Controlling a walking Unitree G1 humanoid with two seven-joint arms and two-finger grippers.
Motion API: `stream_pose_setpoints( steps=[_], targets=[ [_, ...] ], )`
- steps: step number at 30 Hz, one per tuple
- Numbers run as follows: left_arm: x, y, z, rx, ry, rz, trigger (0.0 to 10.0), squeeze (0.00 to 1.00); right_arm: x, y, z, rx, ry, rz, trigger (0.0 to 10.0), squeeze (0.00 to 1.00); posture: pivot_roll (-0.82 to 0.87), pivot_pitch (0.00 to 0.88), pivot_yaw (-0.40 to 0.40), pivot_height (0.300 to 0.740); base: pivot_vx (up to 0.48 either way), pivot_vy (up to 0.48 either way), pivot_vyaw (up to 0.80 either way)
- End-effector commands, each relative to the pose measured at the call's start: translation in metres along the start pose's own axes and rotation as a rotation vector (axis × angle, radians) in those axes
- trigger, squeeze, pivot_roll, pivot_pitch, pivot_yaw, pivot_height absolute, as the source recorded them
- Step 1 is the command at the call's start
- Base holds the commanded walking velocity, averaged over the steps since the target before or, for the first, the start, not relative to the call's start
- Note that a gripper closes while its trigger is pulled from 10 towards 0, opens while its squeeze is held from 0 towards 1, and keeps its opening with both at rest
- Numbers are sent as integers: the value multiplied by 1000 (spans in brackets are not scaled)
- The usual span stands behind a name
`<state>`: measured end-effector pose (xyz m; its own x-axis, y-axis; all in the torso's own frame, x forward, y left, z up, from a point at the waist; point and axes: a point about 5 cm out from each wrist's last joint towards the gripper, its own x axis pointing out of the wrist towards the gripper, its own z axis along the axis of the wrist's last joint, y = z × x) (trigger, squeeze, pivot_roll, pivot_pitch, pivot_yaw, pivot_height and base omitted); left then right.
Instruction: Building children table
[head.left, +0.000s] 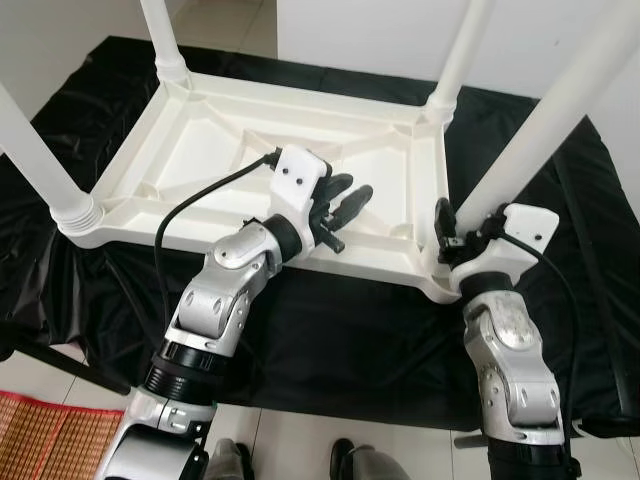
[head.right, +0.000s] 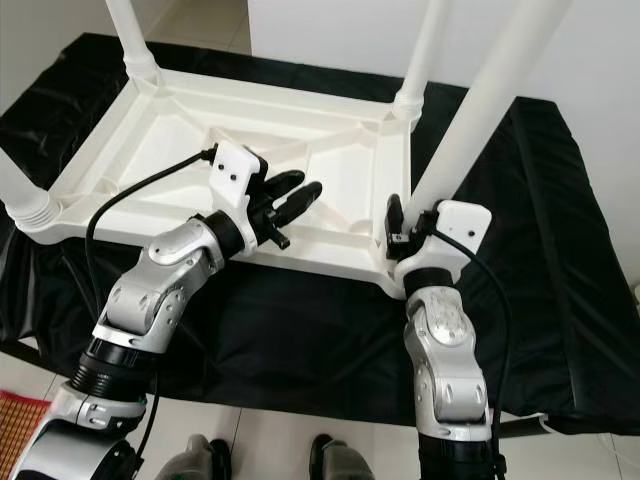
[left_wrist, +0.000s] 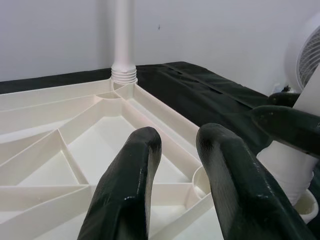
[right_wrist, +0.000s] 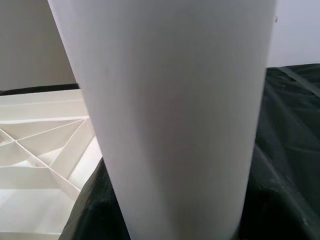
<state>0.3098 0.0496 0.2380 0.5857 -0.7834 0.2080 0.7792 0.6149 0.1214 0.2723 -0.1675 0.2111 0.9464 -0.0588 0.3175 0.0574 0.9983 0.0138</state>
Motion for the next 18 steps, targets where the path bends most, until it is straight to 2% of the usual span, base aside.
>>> stream_pose_setpoints(
  steps=[1,4,6,9,11,18],
  targets=[
    [-4,-5,-6,-14,22,9,10000,0,-5,-9,-2,-15,1,-50,10000,0,23,169,-39,740,0,0,0],
    [-13,-17,-20,12,75,-58,10000,0,-7,-15,-4,-26,10,-67,10000,0,24,166,-37,740,0,0,0],
    [-15,-20,-23,13,89,-66,10000,0,-7,-15,-5,-23,12,-67,10000,0,24,166,-37,740,0,0,0],
    [-23,-30,-34,75,137,-132,10000,0,-7,-14,-7,-25,15,-47,10000,0,30,166,-38,740,0,0,0],
    [-25,-33,-36,79,151,-153,10000,0,-7,-13,-8,-26,17,-38,10000,0,31,165,-39,740,0,0,0],
    [-29,-42,-31,4,160,-242,10000,0,-11,-7,-11,-33,30,22,10000,0,30,176,-38,740,0,0,0]
  ],
)
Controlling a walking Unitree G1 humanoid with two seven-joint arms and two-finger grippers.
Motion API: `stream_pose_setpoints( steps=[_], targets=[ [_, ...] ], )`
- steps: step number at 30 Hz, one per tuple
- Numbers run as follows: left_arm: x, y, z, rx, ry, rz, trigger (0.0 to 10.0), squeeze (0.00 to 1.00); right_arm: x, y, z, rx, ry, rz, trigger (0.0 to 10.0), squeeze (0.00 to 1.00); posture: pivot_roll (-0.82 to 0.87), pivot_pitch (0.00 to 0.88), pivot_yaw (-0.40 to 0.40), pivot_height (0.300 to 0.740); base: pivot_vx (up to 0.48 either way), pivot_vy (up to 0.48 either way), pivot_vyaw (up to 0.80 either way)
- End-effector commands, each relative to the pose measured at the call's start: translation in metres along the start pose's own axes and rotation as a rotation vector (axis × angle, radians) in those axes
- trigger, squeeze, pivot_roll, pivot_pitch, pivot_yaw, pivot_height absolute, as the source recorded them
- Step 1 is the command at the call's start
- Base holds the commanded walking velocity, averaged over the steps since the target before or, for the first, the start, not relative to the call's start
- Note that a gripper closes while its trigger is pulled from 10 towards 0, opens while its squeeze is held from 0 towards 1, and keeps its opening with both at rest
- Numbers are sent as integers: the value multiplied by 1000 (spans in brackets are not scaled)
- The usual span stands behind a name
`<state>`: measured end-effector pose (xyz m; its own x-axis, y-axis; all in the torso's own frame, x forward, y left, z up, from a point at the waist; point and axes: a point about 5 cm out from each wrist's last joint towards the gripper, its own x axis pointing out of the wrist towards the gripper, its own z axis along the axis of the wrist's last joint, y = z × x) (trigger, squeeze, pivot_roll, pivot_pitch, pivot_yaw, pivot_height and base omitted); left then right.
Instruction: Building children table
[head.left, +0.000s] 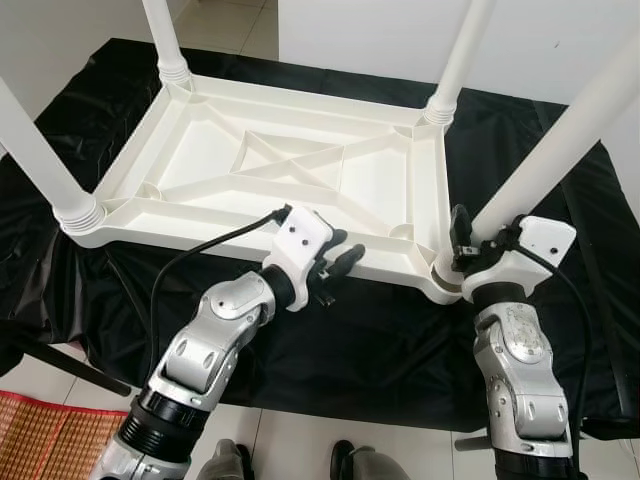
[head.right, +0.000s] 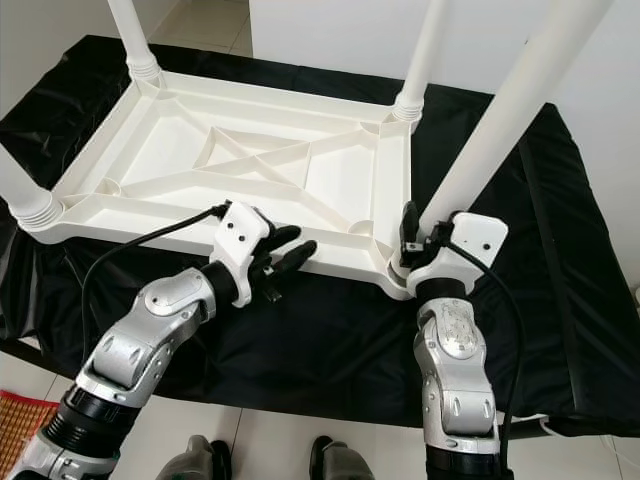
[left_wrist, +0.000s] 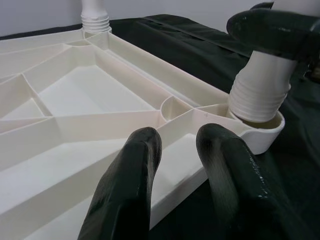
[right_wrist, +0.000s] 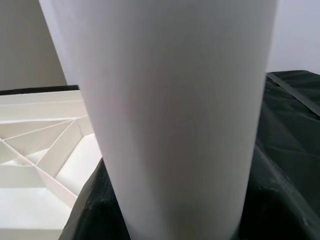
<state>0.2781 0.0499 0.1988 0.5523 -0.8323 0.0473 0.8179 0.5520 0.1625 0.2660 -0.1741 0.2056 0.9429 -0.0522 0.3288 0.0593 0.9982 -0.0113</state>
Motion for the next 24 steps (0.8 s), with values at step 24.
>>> stream_pose_setpoints(
  steps=[24],
  targets=[
    [-2,-7,4,-2,48,-208,10000,0,-19,-8,-18,-124,79,247,10000,0,23,181,-31,740,0,0,0]
  ],
)
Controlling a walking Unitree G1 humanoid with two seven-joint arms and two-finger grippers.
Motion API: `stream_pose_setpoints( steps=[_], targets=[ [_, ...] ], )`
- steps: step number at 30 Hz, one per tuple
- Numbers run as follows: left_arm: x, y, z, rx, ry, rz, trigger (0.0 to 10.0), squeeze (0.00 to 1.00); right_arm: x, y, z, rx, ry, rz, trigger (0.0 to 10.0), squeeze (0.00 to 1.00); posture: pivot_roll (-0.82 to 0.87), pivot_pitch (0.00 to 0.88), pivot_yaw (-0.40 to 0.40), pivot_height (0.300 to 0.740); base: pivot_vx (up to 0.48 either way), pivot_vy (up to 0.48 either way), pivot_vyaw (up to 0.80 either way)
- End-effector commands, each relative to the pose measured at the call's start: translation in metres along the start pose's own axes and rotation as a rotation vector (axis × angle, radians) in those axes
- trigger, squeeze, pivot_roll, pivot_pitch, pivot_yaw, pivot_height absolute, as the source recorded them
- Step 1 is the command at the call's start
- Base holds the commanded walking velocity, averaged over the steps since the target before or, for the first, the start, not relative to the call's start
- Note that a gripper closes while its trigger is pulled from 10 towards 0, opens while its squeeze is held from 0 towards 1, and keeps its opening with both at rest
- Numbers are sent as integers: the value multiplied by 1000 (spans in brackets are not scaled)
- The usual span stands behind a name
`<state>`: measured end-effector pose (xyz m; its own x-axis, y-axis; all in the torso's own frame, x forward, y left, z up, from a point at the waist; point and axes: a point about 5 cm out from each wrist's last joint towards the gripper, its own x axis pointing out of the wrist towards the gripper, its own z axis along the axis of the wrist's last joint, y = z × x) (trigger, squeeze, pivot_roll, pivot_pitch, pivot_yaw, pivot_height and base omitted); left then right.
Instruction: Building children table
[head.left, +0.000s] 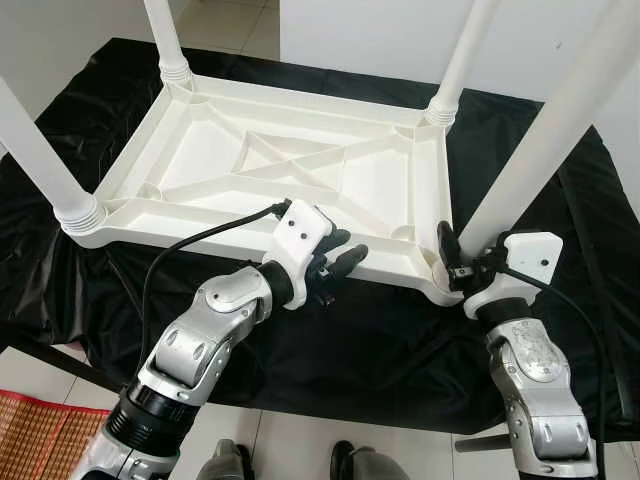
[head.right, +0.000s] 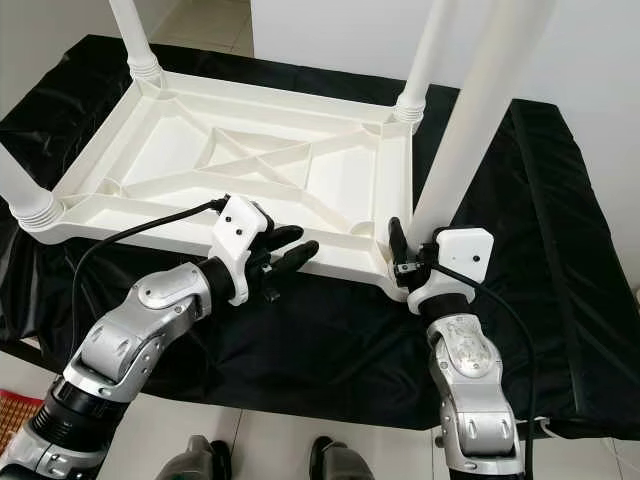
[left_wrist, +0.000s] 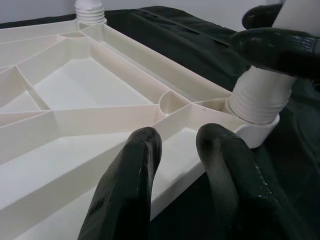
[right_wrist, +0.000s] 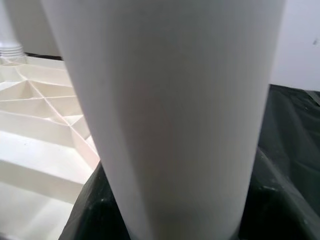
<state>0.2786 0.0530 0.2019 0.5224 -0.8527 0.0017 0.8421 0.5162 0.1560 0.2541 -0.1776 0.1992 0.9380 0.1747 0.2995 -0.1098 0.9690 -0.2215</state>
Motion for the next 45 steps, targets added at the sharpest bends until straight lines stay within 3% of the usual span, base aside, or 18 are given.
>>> stream_pose_setpoints(
  steps=[1,13,21,24,33,39,45],
  targets=[
    [0,-9,2,9,9,-163,10000,0,-6,-1,-17,41,73,22,10000,0,23,181,-31,740,0,0,0],
    [-2,-5,4,16,11,-146,10000,0,-5,-18,-35,214,157,-172,10000,0,37,182,-30,740,0,0,0],
    [-4,-4,5,18,11,-142,10000,0,0,-19,-40,287,192,-243,10000,0,41,181,-28,740,0,0,0],
    [-4,-4,6,20,11,-141,10000,0,3,-16,-41,357,202,-264,10000,0,44,179,-30,740,0,0,0],
    [-5,-3,6,23,9,-136,10000,0,6,-19,-41,365,209,-291,10000,0,42,176,-32,740,0,0,0],
    [-5,-4,5,22,10,-141,10000,0,5,-15,-40,279,197,-301,10000,0,39,182,-34,740,0,0,0],
    [-5,-5,5,15,9,-140,10000,0,7,-9,-38,266,192,-384,10000,0,38,188,-35,740,0,0,0]
  ],
)
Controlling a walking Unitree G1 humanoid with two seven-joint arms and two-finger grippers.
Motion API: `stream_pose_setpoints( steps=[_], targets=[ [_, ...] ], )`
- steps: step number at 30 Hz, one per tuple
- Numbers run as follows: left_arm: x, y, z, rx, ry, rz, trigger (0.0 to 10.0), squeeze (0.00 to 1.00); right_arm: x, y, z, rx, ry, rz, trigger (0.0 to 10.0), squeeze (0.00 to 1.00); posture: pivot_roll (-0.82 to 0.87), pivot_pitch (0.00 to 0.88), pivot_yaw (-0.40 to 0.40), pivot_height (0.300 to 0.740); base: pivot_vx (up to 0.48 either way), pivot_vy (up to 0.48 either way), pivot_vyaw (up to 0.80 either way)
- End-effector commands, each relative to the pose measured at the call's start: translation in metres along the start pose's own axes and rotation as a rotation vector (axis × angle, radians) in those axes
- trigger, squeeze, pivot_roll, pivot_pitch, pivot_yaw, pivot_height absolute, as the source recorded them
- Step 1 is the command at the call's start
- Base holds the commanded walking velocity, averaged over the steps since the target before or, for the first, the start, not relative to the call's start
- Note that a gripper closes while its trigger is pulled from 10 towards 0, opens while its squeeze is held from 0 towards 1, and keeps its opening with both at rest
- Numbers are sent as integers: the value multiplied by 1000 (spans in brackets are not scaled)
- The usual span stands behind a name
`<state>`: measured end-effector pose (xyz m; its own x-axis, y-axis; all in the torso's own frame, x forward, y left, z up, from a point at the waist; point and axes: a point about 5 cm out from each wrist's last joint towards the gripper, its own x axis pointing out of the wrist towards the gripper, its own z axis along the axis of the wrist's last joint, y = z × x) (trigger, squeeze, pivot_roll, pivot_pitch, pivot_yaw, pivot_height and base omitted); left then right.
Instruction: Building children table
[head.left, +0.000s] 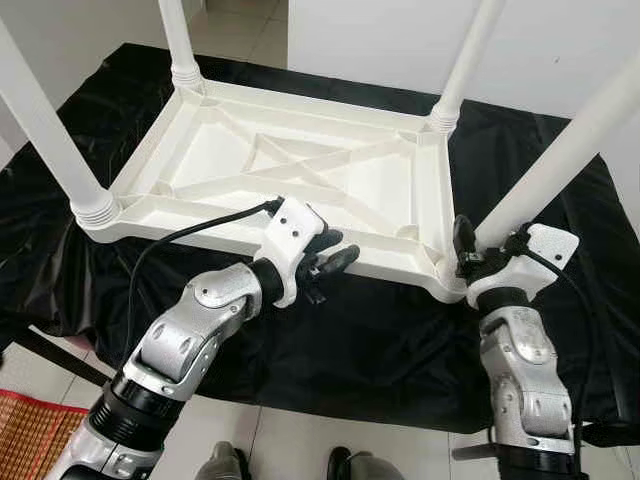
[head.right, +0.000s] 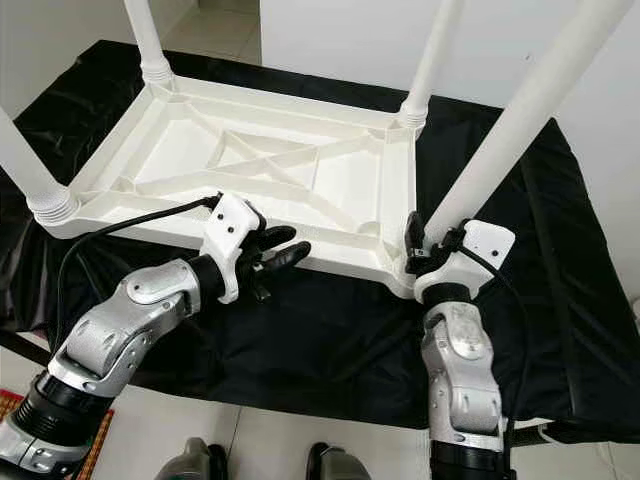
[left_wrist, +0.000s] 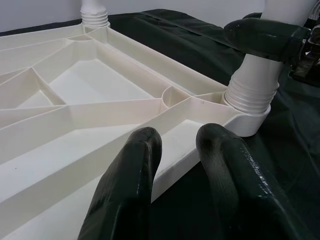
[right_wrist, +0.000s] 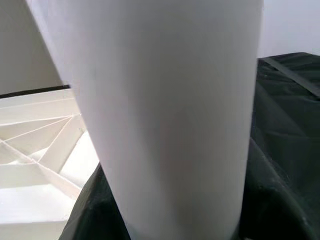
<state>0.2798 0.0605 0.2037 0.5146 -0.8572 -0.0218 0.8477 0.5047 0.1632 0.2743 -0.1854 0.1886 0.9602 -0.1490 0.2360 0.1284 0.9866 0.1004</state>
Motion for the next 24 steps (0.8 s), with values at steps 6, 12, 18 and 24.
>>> stream_pose_setpoints(
  steps=[6,12,18,24],
  targets=[
    [1,-11,5,8,-15,-129,10000,0,-1,-1,-22,-2,74,-253,10000,0,42,189,-35,740,0,0,0],
    [0,-10,5,7,-14,-129,10000,0,1,2,-28,-3,85,-372,10000,0,47,187,-33,740,0,0,0],
    [0,-10,6,8,-16,-131,10000,0,4,16,-34,31,110,-380,10000,0,47,187,-33,740,0,0,0],
    [0,-11,6,6,-18,-132,10000,0,5,24,-31,40,71,-294,10000,596,50,188,-45,740,0,0,0]
  ],
)
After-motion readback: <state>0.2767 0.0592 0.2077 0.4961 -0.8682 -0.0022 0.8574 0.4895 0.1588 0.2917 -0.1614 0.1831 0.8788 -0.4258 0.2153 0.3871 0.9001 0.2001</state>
